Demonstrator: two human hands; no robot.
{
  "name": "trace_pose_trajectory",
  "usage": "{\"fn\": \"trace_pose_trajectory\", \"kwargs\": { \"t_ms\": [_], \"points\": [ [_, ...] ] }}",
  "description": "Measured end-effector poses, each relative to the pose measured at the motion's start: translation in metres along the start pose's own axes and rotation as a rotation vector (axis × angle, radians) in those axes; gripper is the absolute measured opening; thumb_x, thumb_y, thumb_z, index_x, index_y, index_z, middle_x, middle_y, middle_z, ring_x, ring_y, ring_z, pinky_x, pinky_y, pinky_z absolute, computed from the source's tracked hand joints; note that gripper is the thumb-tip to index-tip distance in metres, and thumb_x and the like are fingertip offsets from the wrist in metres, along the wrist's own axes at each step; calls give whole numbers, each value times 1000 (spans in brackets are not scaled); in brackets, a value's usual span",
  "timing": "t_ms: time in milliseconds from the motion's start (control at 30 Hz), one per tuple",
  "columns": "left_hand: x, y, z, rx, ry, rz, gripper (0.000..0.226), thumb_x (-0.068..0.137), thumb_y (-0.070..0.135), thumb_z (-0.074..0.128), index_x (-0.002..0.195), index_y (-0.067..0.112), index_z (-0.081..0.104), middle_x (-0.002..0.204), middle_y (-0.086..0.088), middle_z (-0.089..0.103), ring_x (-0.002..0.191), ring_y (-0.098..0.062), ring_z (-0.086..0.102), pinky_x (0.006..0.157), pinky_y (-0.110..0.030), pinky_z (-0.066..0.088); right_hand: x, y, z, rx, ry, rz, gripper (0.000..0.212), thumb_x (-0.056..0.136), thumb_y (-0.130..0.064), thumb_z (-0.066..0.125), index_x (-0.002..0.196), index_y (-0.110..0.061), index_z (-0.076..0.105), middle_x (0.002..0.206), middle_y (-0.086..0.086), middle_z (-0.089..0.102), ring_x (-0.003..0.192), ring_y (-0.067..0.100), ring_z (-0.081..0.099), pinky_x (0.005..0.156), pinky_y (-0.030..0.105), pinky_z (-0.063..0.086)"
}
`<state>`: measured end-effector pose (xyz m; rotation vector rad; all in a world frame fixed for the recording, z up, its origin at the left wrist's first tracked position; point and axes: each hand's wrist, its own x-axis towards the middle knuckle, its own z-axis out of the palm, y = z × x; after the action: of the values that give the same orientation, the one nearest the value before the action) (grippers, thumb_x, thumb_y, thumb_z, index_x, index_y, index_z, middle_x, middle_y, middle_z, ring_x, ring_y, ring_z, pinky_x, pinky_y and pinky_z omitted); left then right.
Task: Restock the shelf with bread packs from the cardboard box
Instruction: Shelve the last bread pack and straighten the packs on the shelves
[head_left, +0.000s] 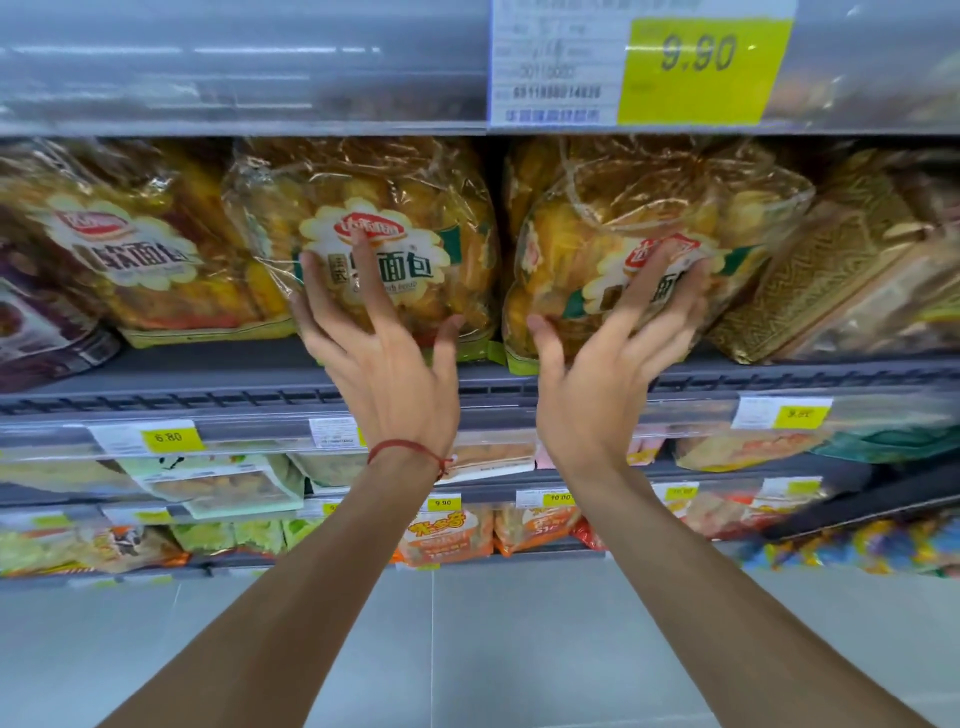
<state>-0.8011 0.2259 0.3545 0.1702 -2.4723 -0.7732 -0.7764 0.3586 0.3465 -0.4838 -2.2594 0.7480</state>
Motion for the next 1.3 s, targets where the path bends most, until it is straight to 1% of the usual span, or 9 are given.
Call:
{"fn": "trace_pose_trajectory", "kwargs": {
  "t_ms": [200, 333, 533, 700, 800, 933, 1033, 1133, 1300],
  "points": [
    [-9, -23, -32, -19, -130, 108, 86, 93, 45, 62, 159, 30, 9, 165, -18, -5, 150, -42, 1, 121, -53, 15, -27, -13, -12, 92, -119, 38, 94, 101, -52, 57, 164, -16, -3, 170, 16, -10, 156, 39, -3, 124, 52, 10],
    [-14, -55, -62, -48, -179, 146, 68, 97, 35, 57, 156, 26, 23, 163, -15, 9, 148, -39, 10, 117, -54, 25, -78, -48, -5, 137, -219, 85, 93, 101, -48, 59, 164, -15, -1, 171, 8, -12, 157, 31, -3, 123, 50, 14],
    [3, -128, -108, -159, -168, 161, 55, 97, 20, 56, 148, 20, 37, 157, -6, 23, 139, -29, 27, 108, -42, 38, -143, -124, 25, 173, -366, -31, 71, 101, -38, 54, 159, -10, 25, 164, 8, 22, 152, 29, 19, 122, 47, 26],
    [49, -179, -131, -172, -214, 130, 50, 100, 22, 52, 147, 16, 35, 157, -16, 22, 146, -32, 22, 110, -29, 26, -157, -180, 52, 247, -450, -96, 55, 105, -25, 53, 156, -14, 36, 156, 1, 38, 145, 15, 32, 111, 13, 20],
    [79, -197, -139, -161, -187, 208, 49, 96, 18, 54, 142, 16, 38, 151, -19, 29, 138, -34, 28, 112, -37, 32, -148, -204, 69, 277, -512, -152, 55, 106, -26, 51, 157, -15, 34, 157, 0, 36, 146, 15, 34, 116, 26, 31],
    [117, -208, -147, -353, -149, 163, 72, 83, 5, 57, 150, 15, 34, 155, -15, 24, 135, -17, 32, 99, 4, 15, -119, -227, 83, 271, -433, -243, 55, 105, -23, 54, 155, -15, 33, 151, 6, 38, 139, 22, 41, 110, 35, 40],
    [128, -208, -151, -434, -113, 123, 76, 79, -1, 59, 149, 4, 31, 148, -20, 33, 118, -11, 38, 85, 14, 13, -96, -241, 92, 308, -322, -127, 67, 102, -25, 59, 159, -17, 23, 159, 9, 30, 136, 24, 48, 108, 33, 42],
    [131, -205, -150, -452, -60, 84, 71, 88, 10, 60, 152, 9, 30, 146, -15, 38, 114, -13, 44, 83, 7, 25, -84, -254, 104, 276, -238, -35, 73, 101, -39, 59, 161, -22, 20, 155, 8, 42, 117, 28, 62, 92, 38, 53],
    [159, -209, -145, -455, 60, 0, 41, 94, 38, 59, 131, 19, 54, 116, -5, 61, 90, -21, 62, 74, -36, 54, -69, -267, 119, 279, -53, 68, 54, 99, -46, 58, 148, -25, 46, 126, 3, 62, 104, 27, 65, 85, 47, 55]
  ]
}}
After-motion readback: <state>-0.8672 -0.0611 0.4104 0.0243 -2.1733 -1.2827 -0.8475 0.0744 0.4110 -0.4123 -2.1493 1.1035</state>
